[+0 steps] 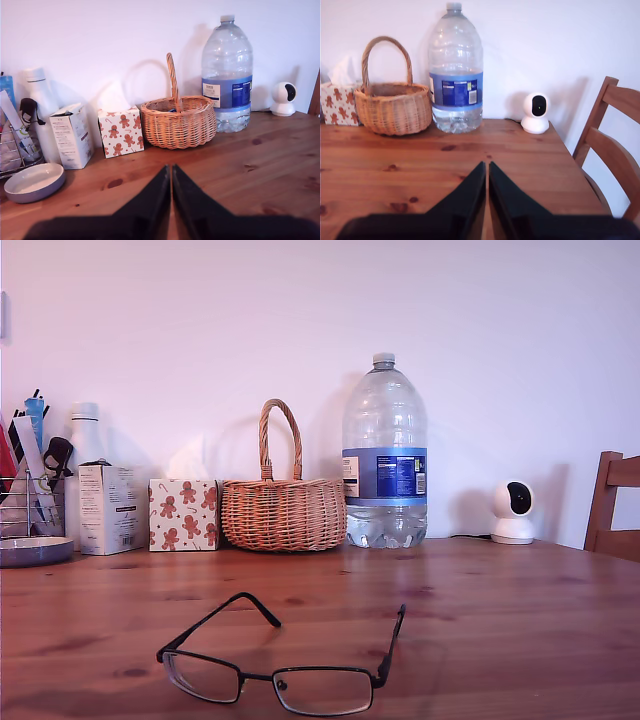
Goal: Pick up the glasses and open them, then place them back on the table
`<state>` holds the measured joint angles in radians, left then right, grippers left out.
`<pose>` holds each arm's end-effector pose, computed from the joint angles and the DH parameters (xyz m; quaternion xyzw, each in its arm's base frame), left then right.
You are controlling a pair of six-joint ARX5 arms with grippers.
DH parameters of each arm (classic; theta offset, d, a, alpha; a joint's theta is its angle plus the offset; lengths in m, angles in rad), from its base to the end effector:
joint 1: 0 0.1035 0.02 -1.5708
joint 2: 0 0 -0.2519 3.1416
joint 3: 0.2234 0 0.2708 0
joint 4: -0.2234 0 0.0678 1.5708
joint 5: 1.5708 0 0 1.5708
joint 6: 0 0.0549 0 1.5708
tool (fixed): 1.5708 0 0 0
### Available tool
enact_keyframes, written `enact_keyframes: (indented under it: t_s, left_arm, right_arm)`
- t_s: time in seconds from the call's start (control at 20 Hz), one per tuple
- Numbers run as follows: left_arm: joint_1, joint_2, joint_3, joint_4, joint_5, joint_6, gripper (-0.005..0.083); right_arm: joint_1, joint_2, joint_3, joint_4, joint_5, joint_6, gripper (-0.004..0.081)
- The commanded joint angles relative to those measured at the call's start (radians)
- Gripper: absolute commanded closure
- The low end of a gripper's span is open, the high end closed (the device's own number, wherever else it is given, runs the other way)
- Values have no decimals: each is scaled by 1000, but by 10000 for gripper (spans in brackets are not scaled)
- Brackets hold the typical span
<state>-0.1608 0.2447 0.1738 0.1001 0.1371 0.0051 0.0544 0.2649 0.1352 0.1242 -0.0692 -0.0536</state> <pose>0.1621 -0.0339 0.2092 0.0024 -0.0150 -0.1483 0.9888 0.1686 0.0130 0.1941 -0.0267 0.0011 0.0618 0.9977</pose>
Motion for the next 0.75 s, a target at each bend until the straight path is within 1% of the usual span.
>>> enact_keyframes:
  t_s: [0.0, 0.25, 0.5, 0.7]
  left_arm:
    - [1, -13, -20, -1, 0, -5, 790]
    - [1, -24, -20, -87, 1, -5, 790]
    - [1, -24, -20, -245, 1, -5, 790]
    - [1, -24, -20, -365, 1, -5, 790]
  right_arm:
    - [5, -20, -10, -30, -1, 12, 780]
    - [5, -28, -10, -177, 0, 12, 780]
    - [5, -28, -10, -370, 0, 12, 780]
    - [5, -28, -10, -483, 0, 12, 780]
